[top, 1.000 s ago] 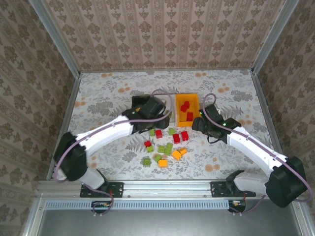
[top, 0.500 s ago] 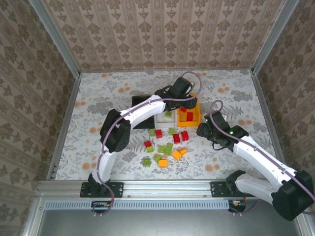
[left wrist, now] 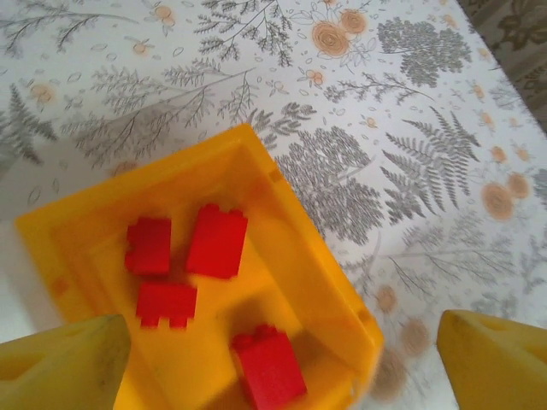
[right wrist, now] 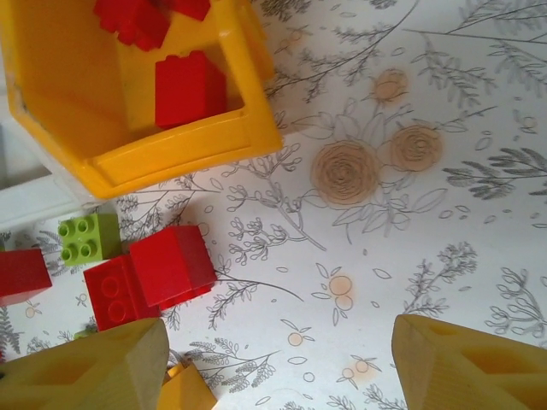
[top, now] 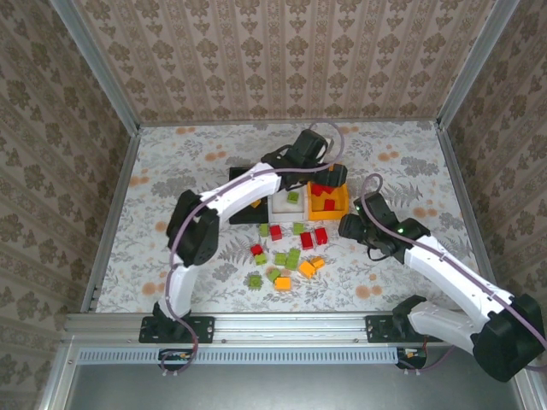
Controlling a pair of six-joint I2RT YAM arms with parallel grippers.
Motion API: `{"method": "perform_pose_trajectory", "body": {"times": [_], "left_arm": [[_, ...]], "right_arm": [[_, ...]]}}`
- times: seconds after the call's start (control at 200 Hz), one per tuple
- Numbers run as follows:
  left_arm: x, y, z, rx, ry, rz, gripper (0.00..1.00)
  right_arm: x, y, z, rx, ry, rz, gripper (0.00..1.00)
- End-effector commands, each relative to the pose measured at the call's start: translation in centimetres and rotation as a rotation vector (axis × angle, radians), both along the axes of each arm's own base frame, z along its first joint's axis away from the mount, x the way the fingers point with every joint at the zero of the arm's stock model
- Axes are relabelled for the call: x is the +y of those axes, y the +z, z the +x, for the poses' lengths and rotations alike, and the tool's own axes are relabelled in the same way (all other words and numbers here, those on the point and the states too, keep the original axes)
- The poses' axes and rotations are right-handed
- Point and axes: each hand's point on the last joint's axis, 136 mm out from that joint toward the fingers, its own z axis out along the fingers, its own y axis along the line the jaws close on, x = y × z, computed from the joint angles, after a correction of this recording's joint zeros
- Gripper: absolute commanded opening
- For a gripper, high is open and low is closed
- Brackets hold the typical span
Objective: Sort the legos into containers by color
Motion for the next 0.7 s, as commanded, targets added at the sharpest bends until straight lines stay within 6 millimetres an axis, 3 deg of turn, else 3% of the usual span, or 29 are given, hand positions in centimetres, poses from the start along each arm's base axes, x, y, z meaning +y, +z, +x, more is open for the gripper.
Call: {"method": "perform_pose_trajectory", "body": {"times": [0.0, 0.13, 0.215, 0.495, 0.695], "left_arm": [[1.9, 6.9, -1.9, -0.092, 0.01, -0.141, 1.0], [5.9, 6.7, -5.1, -0.084, 0.049, -0.155, 1.0], [9.3, 5.0, -7.6, -0.074, 0.09, -0.121, 1.0], [20.9, -0.9, -14.4, -0.002, 0.286, -0.029, 1.0], [26.2, -4.3, -16.9, 0.042, 0.408, -0.001, 1.0]], "right_arm": [[2.3, -1.4, 0.1, 0.035, 0.125, -0.017, 0.71], [5.1, -2.6, 1.0, 0.05, 0.212, -0.042, 0.7], [6.2, -3.5, 1.7, 0.068, 0.242, -0.078, 0.7], [7.4, -6.0, 3.8, 0.111, 0.233, -0.136, 0.66], [7.6, -8.1, 4.0, 0.171, 0.232, -0.166, 0.6]]}}
